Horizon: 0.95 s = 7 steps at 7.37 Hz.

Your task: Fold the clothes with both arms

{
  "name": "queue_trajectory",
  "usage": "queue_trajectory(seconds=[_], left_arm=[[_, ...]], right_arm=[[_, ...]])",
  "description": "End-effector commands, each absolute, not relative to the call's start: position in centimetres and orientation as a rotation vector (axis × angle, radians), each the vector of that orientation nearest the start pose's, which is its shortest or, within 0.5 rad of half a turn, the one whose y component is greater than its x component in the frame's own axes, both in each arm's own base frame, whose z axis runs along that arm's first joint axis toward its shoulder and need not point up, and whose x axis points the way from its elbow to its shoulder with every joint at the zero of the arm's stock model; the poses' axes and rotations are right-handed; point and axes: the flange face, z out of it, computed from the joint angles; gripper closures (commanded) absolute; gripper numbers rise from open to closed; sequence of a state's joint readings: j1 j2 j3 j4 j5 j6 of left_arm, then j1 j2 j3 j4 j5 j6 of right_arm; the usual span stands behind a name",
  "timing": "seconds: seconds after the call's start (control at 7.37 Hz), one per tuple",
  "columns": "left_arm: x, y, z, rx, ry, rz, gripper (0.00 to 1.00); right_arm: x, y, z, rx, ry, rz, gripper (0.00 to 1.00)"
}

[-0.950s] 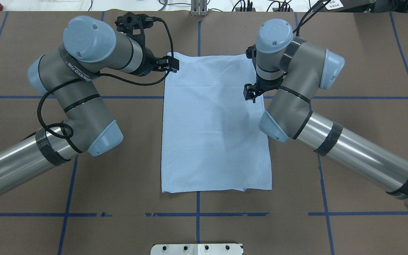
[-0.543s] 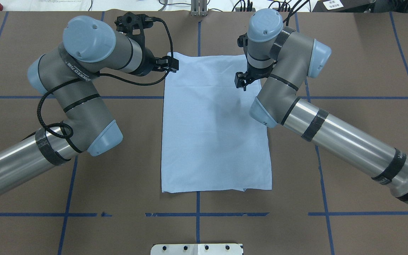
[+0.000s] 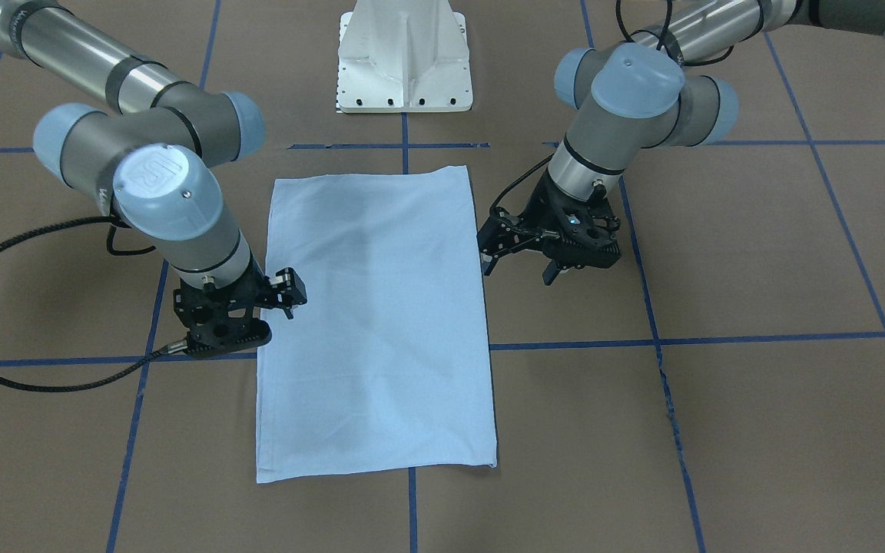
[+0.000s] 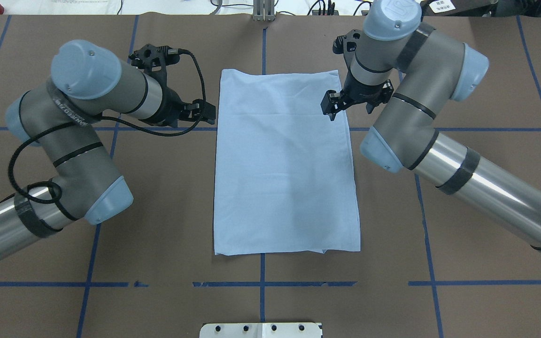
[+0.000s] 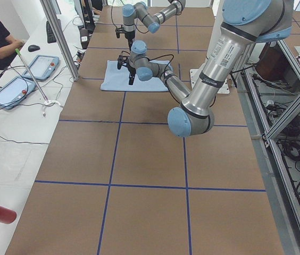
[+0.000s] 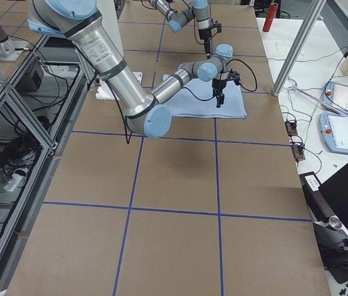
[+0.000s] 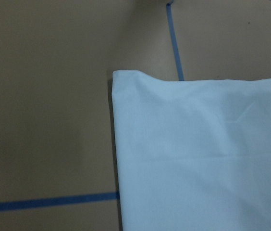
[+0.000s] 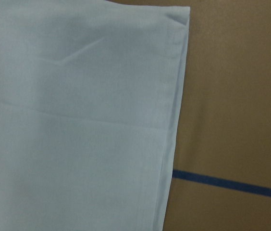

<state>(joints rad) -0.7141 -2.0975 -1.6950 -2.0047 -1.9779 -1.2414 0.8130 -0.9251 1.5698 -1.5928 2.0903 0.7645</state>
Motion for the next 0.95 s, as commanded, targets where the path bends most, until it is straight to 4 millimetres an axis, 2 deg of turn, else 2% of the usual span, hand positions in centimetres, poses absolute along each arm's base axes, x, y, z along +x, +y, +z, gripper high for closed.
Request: queue_trajectory(seconds=[0.0, 0.27, 0.41, 0.54, 0.81], left_arm=[[45.1, -43.1, 24.4, -0.027, 1.168, -0.334, 0.00], [52.1, -35.7, 25.4, -0.088, 1.104, -0.497, 0.00], [54.0, -33.2, 25.5, -0.118, 1.042, -0.547, 0.00], [55.9, -29.4, 25.4, -0.134, 0.997, -0.561, 0.00], [57.3, -27.3, 25.1, -0.161, 0.944, -0.575, 0.00]], right_arm=[[-38.1, -50.7, 27.6, 0.029, -0.881, -0.099, 0.00], [-35.8, -47.3, 27.8, 0.006, -0.915, -0.057, 0.00], [-35.5, -46.7, 27.4, -0.005, -0.925, -0.028, 0.00], [-35.8, -45.9, 26.9, -0.030, -0.937, -0.005, 0.00], [-36.2, -45.7, 26.8, -0.034, -0.939, -0.007, 0.00]])
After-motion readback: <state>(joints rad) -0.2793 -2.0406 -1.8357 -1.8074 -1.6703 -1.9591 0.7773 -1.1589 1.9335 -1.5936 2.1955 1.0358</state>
